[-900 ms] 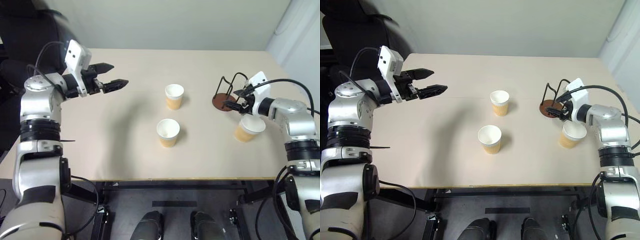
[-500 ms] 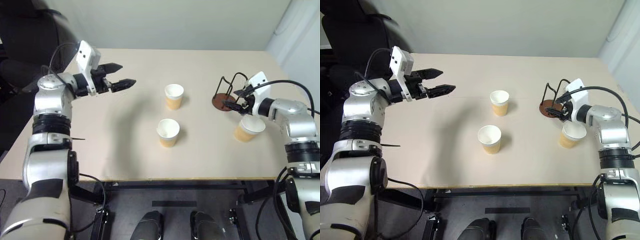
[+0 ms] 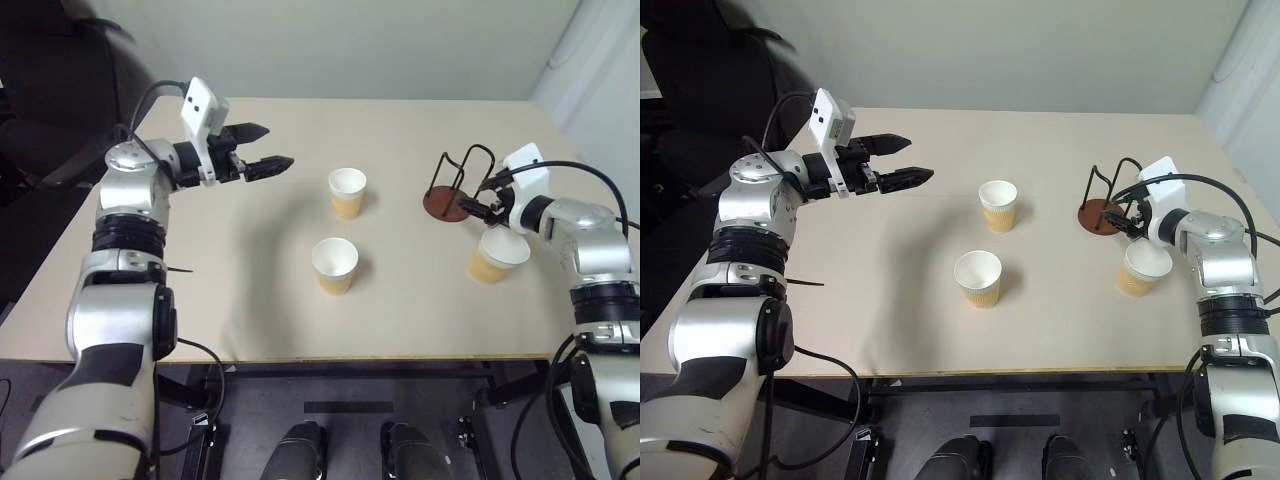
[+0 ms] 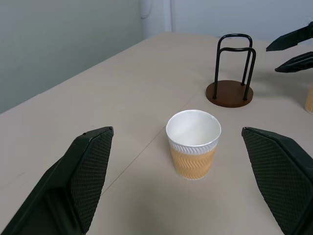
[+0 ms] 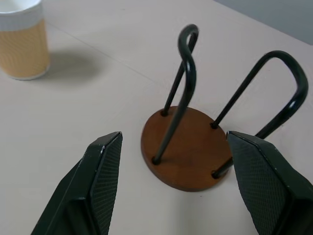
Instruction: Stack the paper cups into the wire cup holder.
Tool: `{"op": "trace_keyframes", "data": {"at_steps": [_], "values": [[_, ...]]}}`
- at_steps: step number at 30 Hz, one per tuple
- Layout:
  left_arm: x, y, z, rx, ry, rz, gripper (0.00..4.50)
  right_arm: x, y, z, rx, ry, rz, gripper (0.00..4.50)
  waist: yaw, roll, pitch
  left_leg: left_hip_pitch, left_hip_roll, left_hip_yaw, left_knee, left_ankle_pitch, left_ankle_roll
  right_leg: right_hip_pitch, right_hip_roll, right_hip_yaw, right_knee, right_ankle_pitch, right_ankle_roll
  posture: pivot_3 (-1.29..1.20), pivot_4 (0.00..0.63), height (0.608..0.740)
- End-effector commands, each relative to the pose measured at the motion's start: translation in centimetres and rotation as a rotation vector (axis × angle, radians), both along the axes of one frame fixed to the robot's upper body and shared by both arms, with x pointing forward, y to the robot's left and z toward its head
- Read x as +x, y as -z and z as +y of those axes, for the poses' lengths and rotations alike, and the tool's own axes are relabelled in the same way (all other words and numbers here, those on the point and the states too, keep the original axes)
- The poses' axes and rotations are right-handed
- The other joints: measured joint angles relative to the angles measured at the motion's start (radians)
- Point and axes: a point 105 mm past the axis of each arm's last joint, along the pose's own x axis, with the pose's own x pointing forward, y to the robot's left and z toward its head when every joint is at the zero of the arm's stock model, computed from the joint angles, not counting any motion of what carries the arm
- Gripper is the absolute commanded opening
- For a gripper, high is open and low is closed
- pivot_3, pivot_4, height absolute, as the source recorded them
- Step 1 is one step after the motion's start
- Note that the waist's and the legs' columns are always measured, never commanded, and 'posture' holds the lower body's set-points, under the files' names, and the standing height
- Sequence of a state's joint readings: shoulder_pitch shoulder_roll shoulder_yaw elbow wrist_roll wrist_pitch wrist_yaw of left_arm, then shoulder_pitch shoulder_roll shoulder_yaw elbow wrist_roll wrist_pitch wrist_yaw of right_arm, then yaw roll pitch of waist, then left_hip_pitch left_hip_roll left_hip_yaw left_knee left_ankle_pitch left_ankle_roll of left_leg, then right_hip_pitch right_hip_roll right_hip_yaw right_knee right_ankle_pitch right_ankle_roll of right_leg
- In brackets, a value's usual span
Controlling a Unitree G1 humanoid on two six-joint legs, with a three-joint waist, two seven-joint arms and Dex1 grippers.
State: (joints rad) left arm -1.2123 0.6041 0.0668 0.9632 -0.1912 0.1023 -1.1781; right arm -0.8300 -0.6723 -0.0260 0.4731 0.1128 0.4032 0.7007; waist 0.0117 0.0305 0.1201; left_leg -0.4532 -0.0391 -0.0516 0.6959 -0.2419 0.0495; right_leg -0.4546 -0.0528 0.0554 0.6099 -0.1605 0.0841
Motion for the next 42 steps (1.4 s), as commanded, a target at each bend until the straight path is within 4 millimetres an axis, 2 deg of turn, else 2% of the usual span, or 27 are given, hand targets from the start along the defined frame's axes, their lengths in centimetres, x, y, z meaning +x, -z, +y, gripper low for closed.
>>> {"op": "trace_keyframes", "data": {"at_steps": [1, 8, 20, 26, 29, 35, 37, 42], "values": [[-0.3, -1.5, 0.1, 0.000, 0.007, -0.054, 4.49, 0.7, -2.6, -0.2, -0.001, 0.032, -0.100, 3.43, 0.000, 0.000, 0.000, 0.000, 0.000, 0.000, 0.000, 0.000, 0.000, 0.000, 0.000, 0.000, 0.000, 0.000, 0.000, 0.00, 0.150, 0.740], [-0.4, -1.6, 0.5, -0.004, -0.002, -0.058, 4.49, 2.1, -3.3, 0.0, -0.019, 0.066, -0.132, 3.43, 0.002, 0.000, 0.000, 0.000, 0.000, 0.000, 0.000, 0.000, 0.000, -0.001, 0.000, 0.000, 0.000, 0.000, 0.000, 0.00, 0.150, 0.740], [-0.6, -1.6, 1.4, -0.004, -0.023, -0.060, 4.49, 3.3, -3.1, 1.5, -0.046, 0.039, -0.133, 3.43, 0.002, 0.000, 0.000, -0.001, 0.000, 0.000, -0.002, 0.000, -0.001, -0.002, 0.000, 0.000, 0.000, 0.000, -0.001, 0.00, 0.150, 0.740], [-0.7, -1.7, 1.5, -0.002, -0.028, -0.062, 4.49, 3.7, -2.9, 1.1, -0.057, 0.063, -0.136, 3.43, 0.002, 0.000, 0.000, -0.001, 0.000, 0.000, -0.003, 0.000, -0.001, -0.002, 0.000, 0.000, 0.000, 0.000, -0.001, 0.00, 0.150, 0.740], [-0.7, -1.8, 1.6, 0.001, -0.030, -0.063, 4.50, 3.8, -2.9, 1.0, -0.059, 0.063, -0.133, 2.83, 0.002, 0.000, 0.000, -0.001, 0.000, 0.000, -0.003, 0.000, -0.001, -0.002, 0.000, 0.000, 0.000, 0.000, -0.001, 0.00, 0.150, 0.740], [-0.8, -1.8, 1.8, 0.006, -0.033, -0.064, 4.50, 3.8, -3.1, 0.8, -0.048, 0.050, -0.121, 0.64, 0.002, 0.000, 0.000, -0.001, 0.000, 0.000, -0.003, 0.000, -0.001, -0.003, 0.000, 0.000, 0.000, 0.000, -0.001, 0.00, 0.150, 0.740], [-0.7, -1.8, 1.8, 0.009, -0.035, -0.063, 4.50, 3.7, -3.2, 0.7, -0.039, 0.039, -0.110, 0.04, 0.002, 0.000, 0.000, -0.001, 0.000, 0.000, -0.003, -0.001, -0.001, -0.003, 0.000, 0.000, 0.000, 0.000, -0.001, 0.00, 0.150, 0.740], [-0.7, -1.8, 1.7, 0.014, -0.031, -0.060, 4.50, 3.3, -3.3, 0.8, -0.018, 0.002, -0.087, 0.04, 0.002, 0.000, 0.000, -0.001, 0.000, 0.000, -0.003, -0.001, -0.001, -0.003, 0.000, 0.000, 0.000, 0.000, -0.002, 0.00, 0.150, 0.740]]}}
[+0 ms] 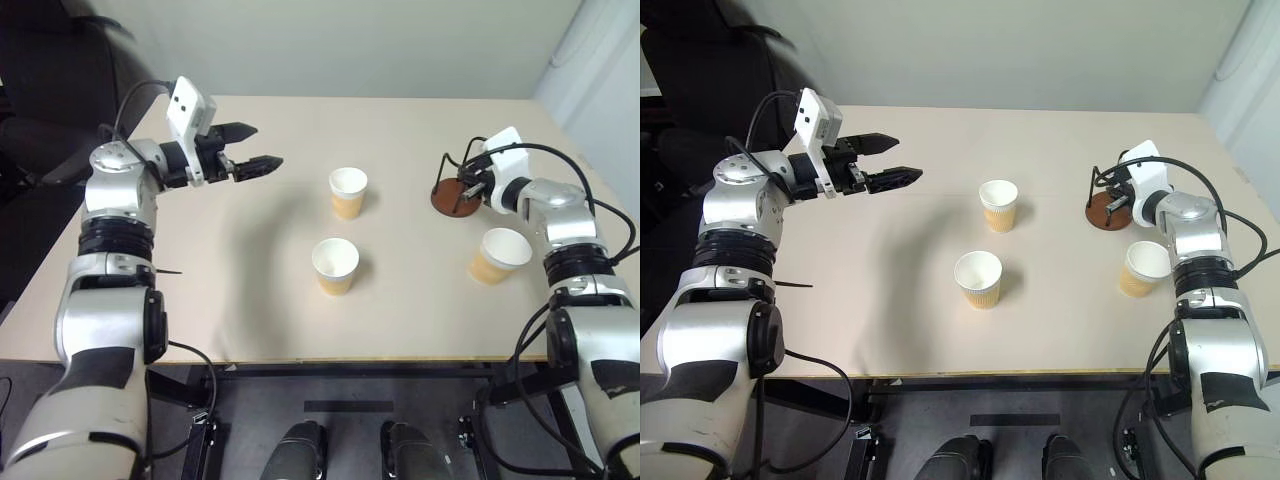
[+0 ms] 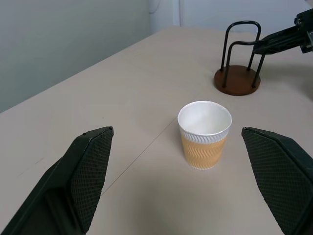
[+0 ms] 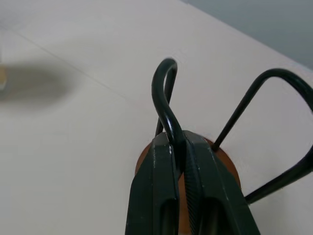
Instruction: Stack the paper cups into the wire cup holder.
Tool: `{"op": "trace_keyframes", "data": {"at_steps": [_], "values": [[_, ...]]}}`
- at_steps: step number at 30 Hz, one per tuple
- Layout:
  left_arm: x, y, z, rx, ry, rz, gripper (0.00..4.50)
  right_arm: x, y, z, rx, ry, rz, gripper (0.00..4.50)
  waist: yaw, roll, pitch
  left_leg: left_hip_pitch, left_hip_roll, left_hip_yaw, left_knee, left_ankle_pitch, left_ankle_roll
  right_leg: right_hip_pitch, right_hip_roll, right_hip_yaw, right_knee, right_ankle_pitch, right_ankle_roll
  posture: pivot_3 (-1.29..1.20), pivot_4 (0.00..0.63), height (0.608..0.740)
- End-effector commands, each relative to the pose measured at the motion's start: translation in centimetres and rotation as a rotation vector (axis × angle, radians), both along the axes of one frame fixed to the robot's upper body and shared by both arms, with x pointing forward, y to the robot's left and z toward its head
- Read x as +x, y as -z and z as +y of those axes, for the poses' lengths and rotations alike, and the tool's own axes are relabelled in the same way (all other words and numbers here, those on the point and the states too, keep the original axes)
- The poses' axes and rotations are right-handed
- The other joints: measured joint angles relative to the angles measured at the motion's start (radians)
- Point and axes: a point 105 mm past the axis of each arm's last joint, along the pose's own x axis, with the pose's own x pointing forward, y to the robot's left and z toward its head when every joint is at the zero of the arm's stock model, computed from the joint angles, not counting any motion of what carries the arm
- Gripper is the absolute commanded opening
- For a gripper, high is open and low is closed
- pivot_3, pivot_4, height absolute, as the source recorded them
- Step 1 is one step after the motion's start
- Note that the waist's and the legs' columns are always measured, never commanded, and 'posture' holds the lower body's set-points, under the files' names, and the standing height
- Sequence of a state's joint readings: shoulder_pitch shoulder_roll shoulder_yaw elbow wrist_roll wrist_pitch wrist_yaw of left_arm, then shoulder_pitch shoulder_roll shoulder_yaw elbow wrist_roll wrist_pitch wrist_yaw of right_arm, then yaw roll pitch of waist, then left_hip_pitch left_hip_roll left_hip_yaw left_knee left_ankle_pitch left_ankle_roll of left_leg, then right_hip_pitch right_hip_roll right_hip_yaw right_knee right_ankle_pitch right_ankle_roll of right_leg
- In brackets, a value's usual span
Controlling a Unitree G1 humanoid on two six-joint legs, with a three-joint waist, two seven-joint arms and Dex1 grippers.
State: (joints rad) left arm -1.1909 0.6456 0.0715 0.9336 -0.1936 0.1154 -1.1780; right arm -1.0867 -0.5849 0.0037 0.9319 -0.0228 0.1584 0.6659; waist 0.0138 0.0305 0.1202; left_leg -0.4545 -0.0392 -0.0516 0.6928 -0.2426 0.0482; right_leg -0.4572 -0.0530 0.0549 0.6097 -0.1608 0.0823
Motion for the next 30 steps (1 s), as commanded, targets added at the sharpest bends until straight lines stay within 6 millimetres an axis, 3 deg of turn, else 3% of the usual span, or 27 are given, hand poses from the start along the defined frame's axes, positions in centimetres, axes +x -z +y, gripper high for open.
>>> {"op": "trace_keyframes", "data": {"at_steps": [1, 6, 10, 13, 21, 30], "values": [[-0.3, -1.6, 0.1, 0.000, 0.006, -0.053, 4.50, -0.3, -2.5, -0.1, 0.018, -0.033, -0.050, 0.04, 0.000, 0.000, 0.000, 0.000, 0.000, 0.000, 0.000, 0.000, 0.000, 0.000, 0.000, 0.000, 0.000, 0.000, 0.000, 0.00, 0.150, 0.740], [-0.3, -1.4, -0.3, 0.008, 0.019, -0.045, 4.50, -1.7, -2.9, 1.1, 0.053, -0.166, 0.007, 0.04, -0.001, 0.000, 0.000, 0.000, 0.000, 0.000, -0.001, 0.000, 0.000, 0.000, 0.000, 0.000, 0.000, 0.000, -0.001, 0.00, 0.150, 0.740], [-0.1, -1.4, -0.5, 0.010, 0.027, -0.041, 4.50, -4.4, -3.8, 3.2, 0.061, -0.351, 0.064, 0.04, 0.001, 0.000, 0.000, 0.000, 0.000, 0.000, -0.002, 0.000, 0.000, 0.000, 0.000, -0.001, 0.000, -0.001, -0.002, 0.00, 0.150, 0.740], [-0.1, -1.3, -0.7, 0.013, 0.033, -0.039, 4.50, -5.5, -3.8, 3.6, 0.014, -0.382, 0.088, 0.04, 0.000, 0.000, 0.000, 0.000, 0.000, 0.000, -0.002, 0.000, 0.000, 0.000, 0.000, -0.001, 0.000, -0.001, -0.002, 0.00, 0.150, 0.740], [0.0, -1.2, -1.1, 0.015, 0.044, -0.033, 4.50, -8.7, -1.9, 5.2, -0.049, -0.475, 0.172, 0.04, -0.001, 0.000, 0.000, 0.000, 0.000, 0.000, -0.002, 0.001, -0.001, 0.000, 0.000, -0.001, 0.000, -0.001, -0.002, 0.00, 0.150, 0.740], [0.1, -1.2, -1.2, 0.019, 0.050, -0.029, 4.50, -10.1, -0.9, 6.7, -0.028, -0.519, 0.205, 0.04, -0.003, 0.000, 0.000, 0.001, 0.000, 0.000, -0.001, 0.004, -0.001, 0.000, 0.000, -0.001, 0.001, -0.001, -0.001, 0.00, 0.150, 0.740]]}}
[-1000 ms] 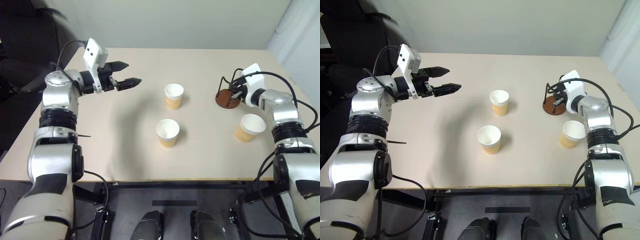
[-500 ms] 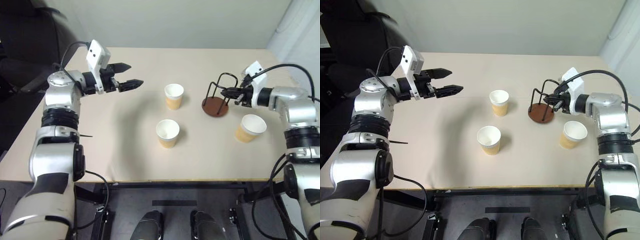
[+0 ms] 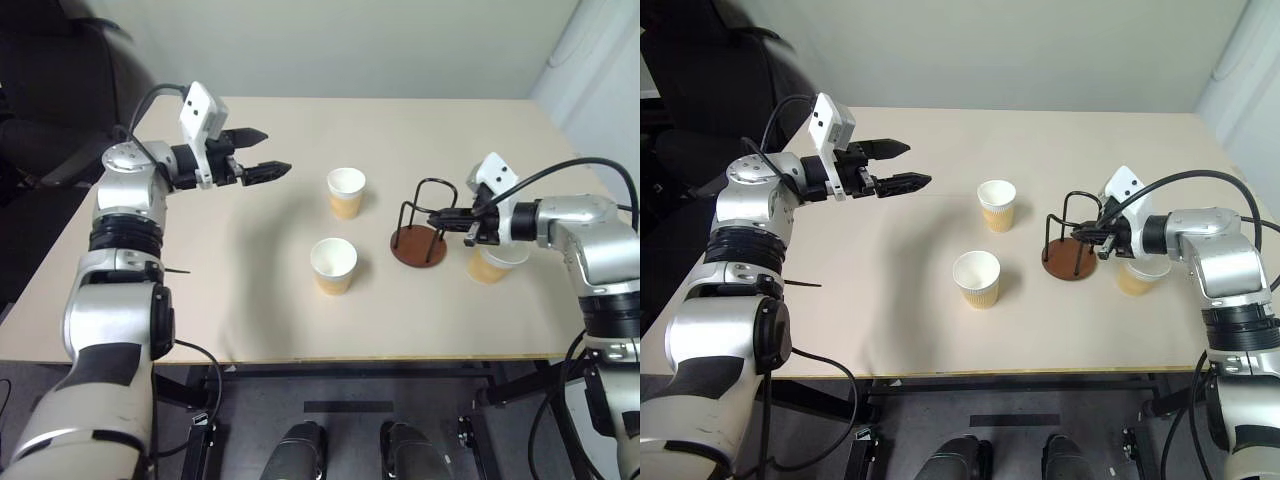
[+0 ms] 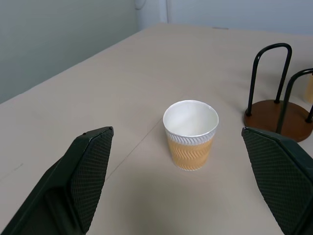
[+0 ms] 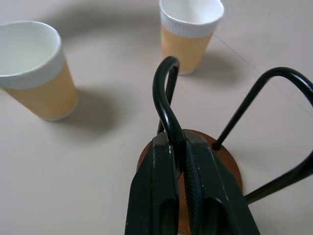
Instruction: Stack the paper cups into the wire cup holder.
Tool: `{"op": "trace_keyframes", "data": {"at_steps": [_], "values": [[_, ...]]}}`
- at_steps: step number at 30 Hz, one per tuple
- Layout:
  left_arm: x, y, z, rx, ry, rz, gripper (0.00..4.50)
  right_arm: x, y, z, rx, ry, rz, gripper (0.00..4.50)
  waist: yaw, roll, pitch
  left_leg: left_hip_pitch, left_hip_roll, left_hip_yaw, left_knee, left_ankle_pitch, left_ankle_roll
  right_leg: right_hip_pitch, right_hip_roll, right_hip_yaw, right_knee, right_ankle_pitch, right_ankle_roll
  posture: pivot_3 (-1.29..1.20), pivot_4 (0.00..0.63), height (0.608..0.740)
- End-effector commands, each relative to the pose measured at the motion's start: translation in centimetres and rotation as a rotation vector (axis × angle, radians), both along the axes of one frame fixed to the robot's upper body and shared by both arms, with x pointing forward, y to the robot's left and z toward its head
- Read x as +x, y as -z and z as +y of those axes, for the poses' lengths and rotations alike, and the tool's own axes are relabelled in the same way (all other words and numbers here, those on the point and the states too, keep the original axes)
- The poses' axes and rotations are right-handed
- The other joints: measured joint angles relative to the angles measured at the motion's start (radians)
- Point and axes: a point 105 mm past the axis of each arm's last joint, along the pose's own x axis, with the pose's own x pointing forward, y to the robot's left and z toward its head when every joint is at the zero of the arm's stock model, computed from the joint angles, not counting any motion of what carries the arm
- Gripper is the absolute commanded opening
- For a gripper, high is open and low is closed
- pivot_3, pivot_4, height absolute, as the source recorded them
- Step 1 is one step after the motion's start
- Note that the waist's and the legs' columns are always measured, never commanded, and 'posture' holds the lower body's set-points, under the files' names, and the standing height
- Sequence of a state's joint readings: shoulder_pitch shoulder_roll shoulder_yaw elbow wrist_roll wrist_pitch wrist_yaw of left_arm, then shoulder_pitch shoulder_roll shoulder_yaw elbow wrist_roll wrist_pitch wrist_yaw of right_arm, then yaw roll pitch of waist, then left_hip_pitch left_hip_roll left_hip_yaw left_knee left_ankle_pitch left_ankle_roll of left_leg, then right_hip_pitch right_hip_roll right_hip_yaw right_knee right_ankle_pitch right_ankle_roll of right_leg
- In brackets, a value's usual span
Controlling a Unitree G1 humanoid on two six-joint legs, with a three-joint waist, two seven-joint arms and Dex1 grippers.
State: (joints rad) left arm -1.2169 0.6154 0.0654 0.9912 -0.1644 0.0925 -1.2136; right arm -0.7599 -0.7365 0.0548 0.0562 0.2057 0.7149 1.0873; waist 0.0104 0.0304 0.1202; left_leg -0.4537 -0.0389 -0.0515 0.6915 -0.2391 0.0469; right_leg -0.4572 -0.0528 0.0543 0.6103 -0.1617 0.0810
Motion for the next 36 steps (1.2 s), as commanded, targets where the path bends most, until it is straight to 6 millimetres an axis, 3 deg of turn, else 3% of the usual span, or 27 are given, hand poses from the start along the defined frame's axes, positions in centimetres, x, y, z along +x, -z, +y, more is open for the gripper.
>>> {"op": "trace_keyframes", "data": {"at_steps": [1, 19, 32, 33, 36], "values": [[-0.1, -2.0, -0.1, 0.003, 0.006, -0.058, 4.50, -0.8, -1.4, 1.0, 0.013, -0.039, -0.049, 0.04, 0.000, 0.000, 0.000, 0.000, 0.000, 0.000, 0.000, 0.000, 0.000, 0.000, 0.000, 0.000, 0.000, 0.000, 0.000, 0.00, 0.150, 0.740], [-0.1, -1.9, -0.3, 0.013, 0.011, -0.050, 4.50, -1.8, -0.3, 2.9, 0.029, -0.080, -0.018, 0.04, 0.000, 0.000, 0.000, 0.000, 0.000, 0.000, 0.001, 0.001, 0.001, 0.000, 0.000, 0.000, 0.000, 0.000, 0.000, 0.00, 0.150, 0.740], [-0.1, -1.7, -0.5, 0.024, 0.017, -0.046, 4.50, -1.4, 1.1, 2.8, -0.011, -0.067, 0.000, 0.04, 0.000, 0.000, 0.000, 0.000, 0.000, 0.000, 0.004, 0.001, 0.001, 0.001, 0.000, 0.000, 0.001, 0.001, 0.001, 0.00, 0.150, 0.740], [-0.1, -1.7, -0.5, 0.024, 0.017, -0.046, 4.50, -1.4, 1.3, 2.7, -0.017, -0.065, 0.002, 0.56, 0.000, 0.000, 0.000, 0.000, 0.000, 0.000, 0.004, 0.001, 0.001, 0.001, 0.000, 0.000, 0.001, 0.001, 0.001, 0.00, 0.150, 0.740], [-0.1, -1.7, -0.5, 0.024, 0.018, -0.045, 4.50, -1.4, 1.5, 2.5, -0.027, -0.063, 0.003, 1.43, 0.001, 0.000, 0.000, 0.000, 0.000, 0.000, 0.005, 0.001, 0.001, 0.001, 0.000, 0.000, 0.001, 0.001, 0.001, 0.00, 0.150, 0.740]]}}
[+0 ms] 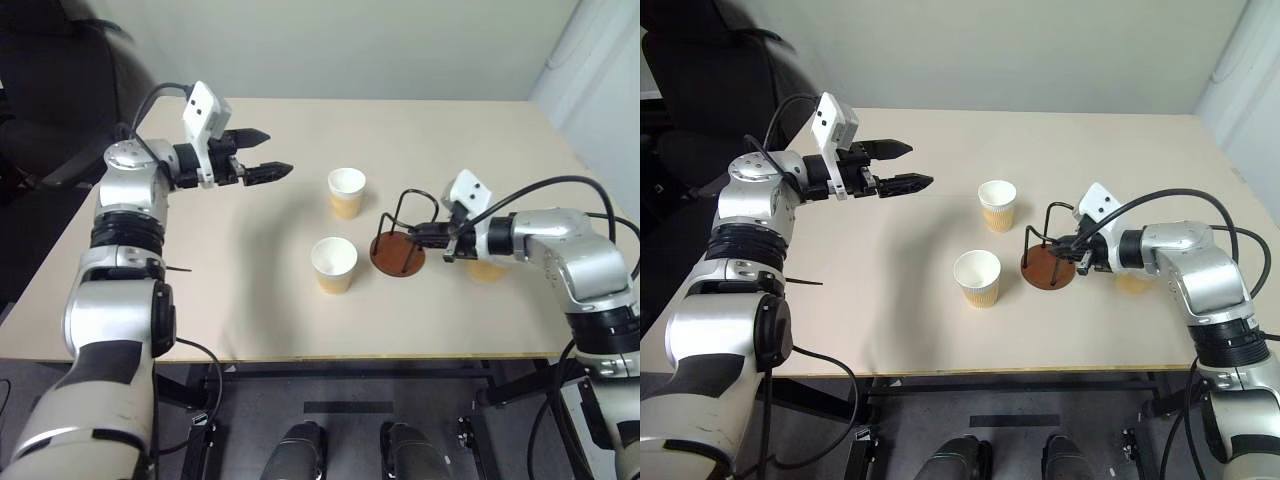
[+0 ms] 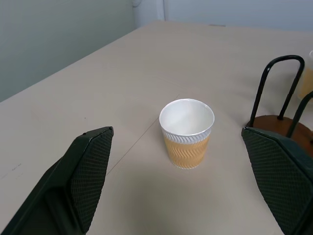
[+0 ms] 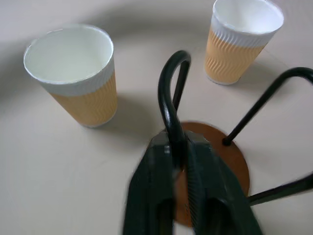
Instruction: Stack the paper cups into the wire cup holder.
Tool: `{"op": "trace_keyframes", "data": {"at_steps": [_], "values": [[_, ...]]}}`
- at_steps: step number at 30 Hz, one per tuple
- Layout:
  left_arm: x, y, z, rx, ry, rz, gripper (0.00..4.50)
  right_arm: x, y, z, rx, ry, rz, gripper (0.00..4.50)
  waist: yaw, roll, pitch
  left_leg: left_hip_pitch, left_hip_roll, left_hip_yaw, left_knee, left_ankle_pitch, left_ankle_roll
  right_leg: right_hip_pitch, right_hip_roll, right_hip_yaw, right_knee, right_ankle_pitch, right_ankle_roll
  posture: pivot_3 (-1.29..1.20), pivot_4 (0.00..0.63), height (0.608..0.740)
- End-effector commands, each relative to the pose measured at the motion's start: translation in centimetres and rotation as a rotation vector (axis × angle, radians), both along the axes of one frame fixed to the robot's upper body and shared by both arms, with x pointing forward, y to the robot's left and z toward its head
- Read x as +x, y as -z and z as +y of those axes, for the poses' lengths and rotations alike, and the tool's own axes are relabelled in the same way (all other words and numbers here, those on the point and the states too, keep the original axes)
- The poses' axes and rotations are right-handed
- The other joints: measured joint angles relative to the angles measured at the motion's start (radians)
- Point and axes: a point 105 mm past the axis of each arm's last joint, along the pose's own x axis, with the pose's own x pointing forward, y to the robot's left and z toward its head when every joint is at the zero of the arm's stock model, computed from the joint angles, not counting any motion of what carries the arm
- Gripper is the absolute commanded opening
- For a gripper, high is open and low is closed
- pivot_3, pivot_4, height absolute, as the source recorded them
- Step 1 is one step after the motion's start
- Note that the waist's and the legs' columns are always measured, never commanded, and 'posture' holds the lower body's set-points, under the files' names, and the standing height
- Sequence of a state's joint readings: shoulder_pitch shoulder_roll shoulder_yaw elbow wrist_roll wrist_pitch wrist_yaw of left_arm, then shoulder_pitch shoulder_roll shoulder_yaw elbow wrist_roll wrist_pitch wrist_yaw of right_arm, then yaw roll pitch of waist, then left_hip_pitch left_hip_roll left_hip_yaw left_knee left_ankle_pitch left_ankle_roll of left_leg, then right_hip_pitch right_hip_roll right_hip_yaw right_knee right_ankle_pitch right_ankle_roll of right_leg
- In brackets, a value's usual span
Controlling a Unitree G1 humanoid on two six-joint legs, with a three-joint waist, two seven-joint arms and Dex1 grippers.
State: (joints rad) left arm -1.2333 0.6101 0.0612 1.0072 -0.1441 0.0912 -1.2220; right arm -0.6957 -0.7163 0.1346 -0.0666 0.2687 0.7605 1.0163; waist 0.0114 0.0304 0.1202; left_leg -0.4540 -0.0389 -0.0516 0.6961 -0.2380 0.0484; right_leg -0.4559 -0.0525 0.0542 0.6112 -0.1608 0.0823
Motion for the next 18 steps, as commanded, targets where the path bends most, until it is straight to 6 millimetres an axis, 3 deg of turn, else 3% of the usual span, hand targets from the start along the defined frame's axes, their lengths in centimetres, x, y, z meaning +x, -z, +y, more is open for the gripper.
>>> {"op": "trace_keyframes", "data": {"at_steps": [1, 5, 13, 18], "values": [[-0.2, -1.7, -0.2, 0.007, 0.012, -0.052, 4.50, 0.0, -0.7, -0.3, -0.014, 0.003, -0.040, 1.81, 0.000, 0.000, 0.000, 0.000, 0.000, 0.000, 0.000, 0.000, 0.000, 0.000, 0.000, 0.000, 0.000, 0.000, 0.000, 0.00, 0.150, 0.740], [-0.1, -1.7, -0.3, 0.007, 0.014, -0.051, 4.50, -0.1, -0.6, -0.6, -0.019, 0.010, -0.047, 3.17, 0.000, 0.000, 0.000, 0.000, 0.000, 0.000, 0.000, 0.000, 0.000, 0.000, 0.000, 0.000, 0.000, 0.000, 0.000, 0.00, 0.150, 0.740], [0.0, -1.9, -0.9, -0.020, 0.028, -0.036, 4.50, -1.0, -3.2, -1.8, 0.032, 0.030, -0.075, 3.17, 0.002, 0.000, 0.000, 0.000, 0.000, 0.000, 0.001, 0.000, 0.000, 0.001, 0.000, 0.000, 0.000, 0.000, 0.000, 0.00, 0.150, 0.740], [0.2, -1.8, -2.3, -0.013, 0.057, -0.022, 4.50, -2.5, -6.1, -1.5, 0.042, 0.024, -0.162, 3.17, 0.002, -0.001, 0.000, 0.000, 0.000, 0.000, 0.000, 0.000, 0.000, 0.001, 0.000, 0.000, -0.001, 0.000, 0.000, 0.00, 0.150, 0.740]]}}
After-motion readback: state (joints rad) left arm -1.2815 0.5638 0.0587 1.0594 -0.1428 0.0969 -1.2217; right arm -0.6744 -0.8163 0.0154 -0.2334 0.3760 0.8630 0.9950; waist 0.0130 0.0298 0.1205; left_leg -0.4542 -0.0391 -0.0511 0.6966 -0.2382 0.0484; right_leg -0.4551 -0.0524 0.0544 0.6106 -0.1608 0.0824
